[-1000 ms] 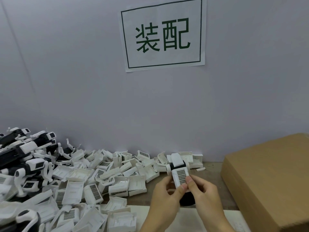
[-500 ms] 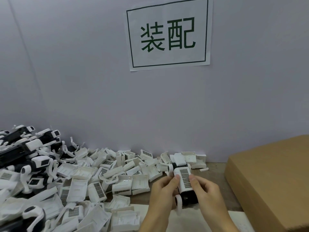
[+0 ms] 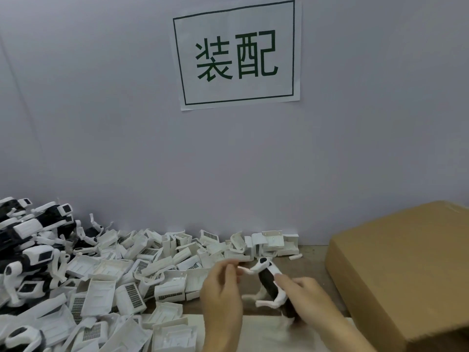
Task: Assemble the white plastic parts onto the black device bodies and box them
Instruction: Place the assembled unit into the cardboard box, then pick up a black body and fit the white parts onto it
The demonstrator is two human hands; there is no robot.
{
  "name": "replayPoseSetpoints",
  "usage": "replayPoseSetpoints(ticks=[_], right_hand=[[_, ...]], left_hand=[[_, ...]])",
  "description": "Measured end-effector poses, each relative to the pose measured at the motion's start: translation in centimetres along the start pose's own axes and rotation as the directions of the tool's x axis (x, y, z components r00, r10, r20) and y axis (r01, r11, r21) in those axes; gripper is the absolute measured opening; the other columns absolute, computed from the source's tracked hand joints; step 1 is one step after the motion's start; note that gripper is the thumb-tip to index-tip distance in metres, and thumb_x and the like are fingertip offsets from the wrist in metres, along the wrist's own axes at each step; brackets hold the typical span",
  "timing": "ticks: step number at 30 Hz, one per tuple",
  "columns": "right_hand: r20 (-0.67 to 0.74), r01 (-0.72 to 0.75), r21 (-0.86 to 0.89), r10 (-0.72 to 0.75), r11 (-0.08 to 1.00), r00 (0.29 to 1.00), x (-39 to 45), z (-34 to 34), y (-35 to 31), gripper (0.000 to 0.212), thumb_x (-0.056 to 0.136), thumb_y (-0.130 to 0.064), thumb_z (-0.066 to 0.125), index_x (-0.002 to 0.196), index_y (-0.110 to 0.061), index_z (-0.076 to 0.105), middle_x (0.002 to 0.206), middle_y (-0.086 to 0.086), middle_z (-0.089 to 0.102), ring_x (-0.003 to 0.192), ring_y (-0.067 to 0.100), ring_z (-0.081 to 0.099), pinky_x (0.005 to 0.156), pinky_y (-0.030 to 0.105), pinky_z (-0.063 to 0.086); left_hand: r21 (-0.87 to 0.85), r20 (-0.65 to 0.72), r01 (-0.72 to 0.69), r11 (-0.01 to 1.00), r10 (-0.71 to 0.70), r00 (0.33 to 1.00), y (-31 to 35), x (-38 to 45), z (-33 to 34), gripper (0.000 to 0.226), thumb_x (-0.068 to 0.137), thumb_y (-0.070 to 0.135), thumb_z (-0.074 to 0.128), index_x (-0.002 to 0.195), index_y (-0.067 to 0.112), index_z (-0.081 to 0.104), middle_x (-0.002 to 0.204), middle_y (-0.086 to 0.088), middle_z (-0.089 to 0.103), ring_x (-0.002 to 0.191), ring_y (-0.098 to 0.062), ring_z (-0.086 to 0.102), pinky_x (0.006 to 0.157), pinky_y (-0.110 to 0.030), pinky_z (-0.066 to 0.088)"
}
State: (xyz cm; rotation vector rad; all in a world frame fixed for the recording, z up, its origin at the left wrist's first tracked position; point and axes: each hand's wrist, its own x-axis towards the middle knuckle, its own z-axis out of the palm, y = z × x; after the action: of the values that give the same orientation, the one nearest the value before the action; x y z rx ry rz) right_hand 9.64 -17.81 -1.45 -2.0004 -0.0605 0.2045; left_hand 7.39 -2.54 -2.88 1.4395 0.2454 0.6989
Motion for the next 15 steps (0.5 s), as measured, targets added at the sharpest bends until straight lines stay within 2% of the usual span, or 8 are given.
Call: replayPoseSetpoints(ticks=[2,4,7,8,9,10,12,15], right_hand=[[0.118,-0.137,0.104,0.124,0.985,0.985,-0.2,-2.0,-0.5,0.043,0.092,-0.048,0.056,0.080,-0.010,0.070,0.081,0.006,0.069,0.072,0.020,0.059,0.070,0.030,0.044],[0.114,-0.142,0.410,0.104,0.901,0.988,-0.6,-4.6,-1.4,0.037,0.095,-0.040,0.058,0.089,-0.009,0.076,0.083,0.012,0.072,0.072,0.025,0.064,0.076,0.039,0.055],[-0.146,0.186,0.866,-0.120,0.465,0.982,-1.4,-9.9,-3.6,0.024,0.096,-0.025,0.056,0.090,-0.017,0.078,0.110,0.011,0.074,0.089,0.028,0.069,0.084,0.048,0.059],[-0.266,0.304,0.909,-0.163,0.285,0.950,-1.7,-12.0,-4.1,0.022,0.092,-0.025,0.059,0.107,-0.016,0.073,0.124,0.013,0.069,0.102,0.030,0.068,0.089,0.045,0.054],[-0.371,0.395,0.905,-0.162,0.157,0.914,-1.9,-14.0,-4.5,0.043,0.092,-0.032,0.060,0.131,-0.014,0.061,0.134,0.014,0.063,0.118,0.032,0.062,0.097,0.044,0.048],[-0.437,0.451,0.887,-0.128,0.104,0.890,-1.9,-15.6,-4.2,0.061,0.097,-0.043,0.052,0.148,-0.011,0.043,0.141,0.014,0.056,0.131,0.033,0.053,0.103,0.045,0.041],[-0.501,0.498,0.842,-0.043,0.210,0.865,-1.7,-16.9,-3.2,0.069,0.103,-0.052,0.033,0.156,-0.008,0.023,0.147,0.011,0.047,0.136,0.031,0.047,0.105,0.048,0.038],[-0.462,0.401,0.781,0.010,0.479,0.887,-0.8,-13.0,-2.4,0.031,0.105,-0.030,0.040,0.127,-0.014,0.054,0.128,0.009,0.061,0.102,0.024,0.064,0.082,0.038,0.047]], left_hand=[[-0.005,-0.076,-0.013,1.000,0.013,0.997,-0.5,0.2,-0.4,0.034,0.100,0.000,0.049,0.080,0.016,0.071,0.071,-0.001,0.069,0.074,-0.023,0.061,0.069,-0.040,0.047],[0.013,-0.095,0.016,1.000,-0.015,0.995,-1.1,0.3,-0.6,0.034,0.099,-0.006,0.047,0.078,0.011,0.068,0.069,-0.006,0.066,0.068,-0.025,0.056,0.070,-0.041,0.042],[0.050,-0.081,0.042,0.998,-0.038,0.996,-1.7,0.6,-0.5,0.034,0.098,-0.009,0.047,0.076,0.008,0.067,0.067,-0.012,0.066,0.063,-0.027,0.053,0.071,-0.039,0.040],[0.058,-0.075,0.037,0.998,-0.033,0.997,-1.7,0.6,-0.4,0.034,0.097,-0.009,0.048,0.075,0.008,0.067,0.067,-0.013,0.066,0.062,-0.028,0.053,0.071,-0.038,0.040],[0.065,-0.064,0.029,0.997,-0.025,0.998,-1.7,0.7,-0.3,0.034,0.097,-0.009,0.048,0.075,0.009,0.067,0.067,-0.013,0.066,0.062,-0.028,0.053,0.070,-0.037,0.039],[0.073,-0.050,0.017,0.997,-0.014,0.999,-1.8,0.8,-0.2,0.034,0.097,-0.009,0.048,0.074,0.009,0.067,0.066,-0.012,0.065,0.062,-0.028,0.053,0.069,-0.037,0.039],[0.088,-0.017,-0.001,0.996,0.002,1.000,-2.0,0.8,0.0,0.034,0.097,-0.010,0.049,0.074,0.009,0.067,0.064,-0.010,0.065,0.062,-0.027,0.053,0.065,-0.035,0.039],[0.171,0.077,-0.006,0.985,-0.007,0.997,-2.1,0.6,0.3,0.034,0.095,-0.011,0.049,0.073,0.008,0.067,0.061,-0.006,0.065,0.060,-0.023,0.055,0.060,-0.032,0.043]])
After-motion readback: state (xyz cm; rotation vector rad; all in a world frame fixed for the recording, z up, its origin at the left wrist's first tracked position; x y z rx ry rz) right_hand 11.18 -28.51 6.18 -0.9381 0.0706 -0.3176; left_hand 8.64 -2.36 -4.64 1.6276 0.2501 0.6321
